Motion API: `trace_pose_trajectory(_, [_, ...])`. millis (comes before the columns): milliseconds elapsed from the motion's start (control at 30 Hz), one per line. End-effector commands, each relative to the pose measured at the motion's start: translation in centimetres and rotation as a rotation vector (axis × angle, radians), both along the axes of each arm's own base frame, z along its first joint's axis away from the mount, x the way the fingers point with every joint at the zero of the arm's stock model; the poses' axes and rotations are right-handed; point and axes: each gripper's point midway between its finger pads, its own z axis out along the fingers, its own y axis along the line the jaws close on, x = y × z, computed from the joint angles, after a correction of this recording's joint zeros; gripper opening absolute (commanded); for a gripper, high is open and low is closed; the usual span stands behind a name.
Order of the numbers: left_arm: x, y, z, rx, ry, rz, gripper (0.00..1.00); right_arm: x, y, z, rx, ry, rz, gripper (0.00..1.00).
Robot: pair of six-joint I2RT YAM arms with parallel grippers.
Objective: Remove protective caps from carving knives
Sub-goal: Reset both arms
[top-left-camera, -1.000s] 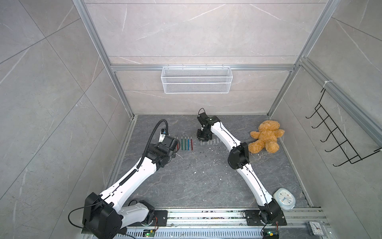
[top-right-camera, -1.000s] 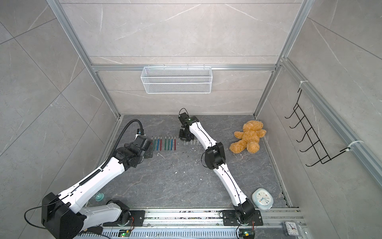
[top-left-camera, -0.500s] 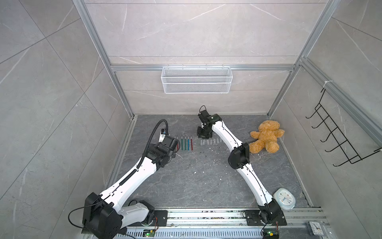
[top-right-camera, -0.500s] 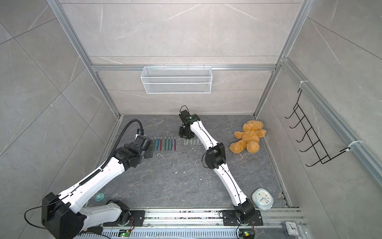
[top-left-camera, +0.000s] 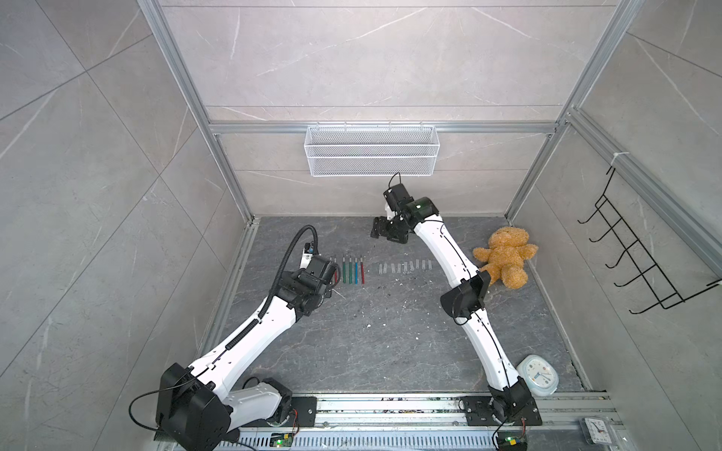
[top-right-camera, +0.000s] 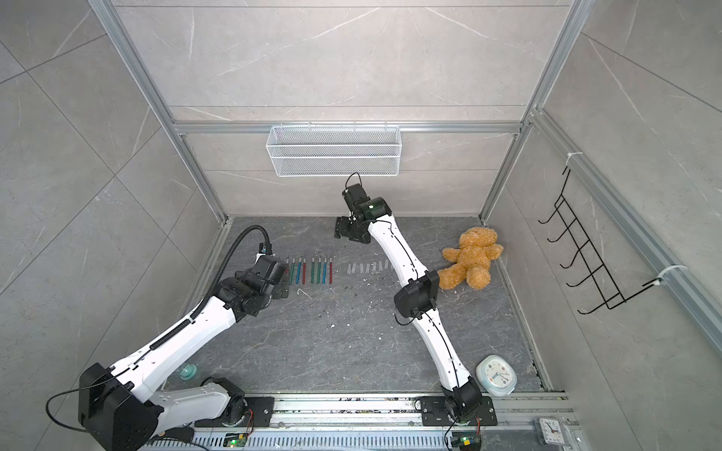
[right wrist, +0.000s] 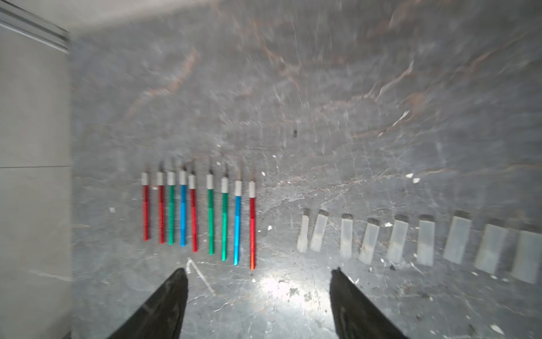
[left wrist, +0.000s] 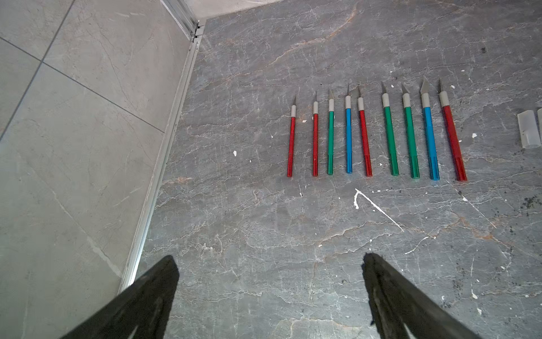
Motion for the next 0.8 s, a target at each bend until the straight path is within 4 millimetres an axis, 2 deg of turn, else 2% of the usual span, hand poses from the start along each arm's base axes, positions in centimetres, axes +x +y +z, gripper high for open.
trace_pose_trajectory(0, [0.4, 0.1, 1.2, -0.003, -0.026, 0.007, 1.0, -1.3, -1.5, 7.5, 0.029, -0.139, 0.008, 0.81])
trace_pose_trajectory(100, [0.4, -0.1, 1.3, -0.025, -0.037, -0.001, 1.0, -2.2, -2.4, 10.8, 0.031, -0.205, 0.014, 0.84])
trace_pose_trajectory(200, [0.4, -0.4, 1.4, -0.05, -0.057, -0.013, 1.0, -3.3, -3.7, 13.5, 0.004, -0.268, 0.015, 1.0])
trace_pose_trajectory(433, [0.4, -0.6, 1.4, -0.076, -0.088, -0.028, 1.0, -6.1, -6.9, 18.2, -0.052, -0.382, -0.004, 1.0])
trace_pose_trajectory(567, [0.4, -0.6, 1.6, -0.085, -0.107, -0.033, 1.0, -8.3, -8.8, 20.2, -0.051, -0.462, -0.027, 1.0])
trace_pose_trajectory(667, [0.4, -0.7, 1.7, -0.093, -0.126, -0.039, 1.0, -9.9, -10.9, 21.6, -0.053, -0.546, -0.08, 1.0])
trace_pose_trajectory(767, [0.3, -0.6, 1.6, -0.094, -0.141, -0.038, 1.0, -11.2, -12.8, 21.0, -0.097, -0.574, -0.107, 1.0])
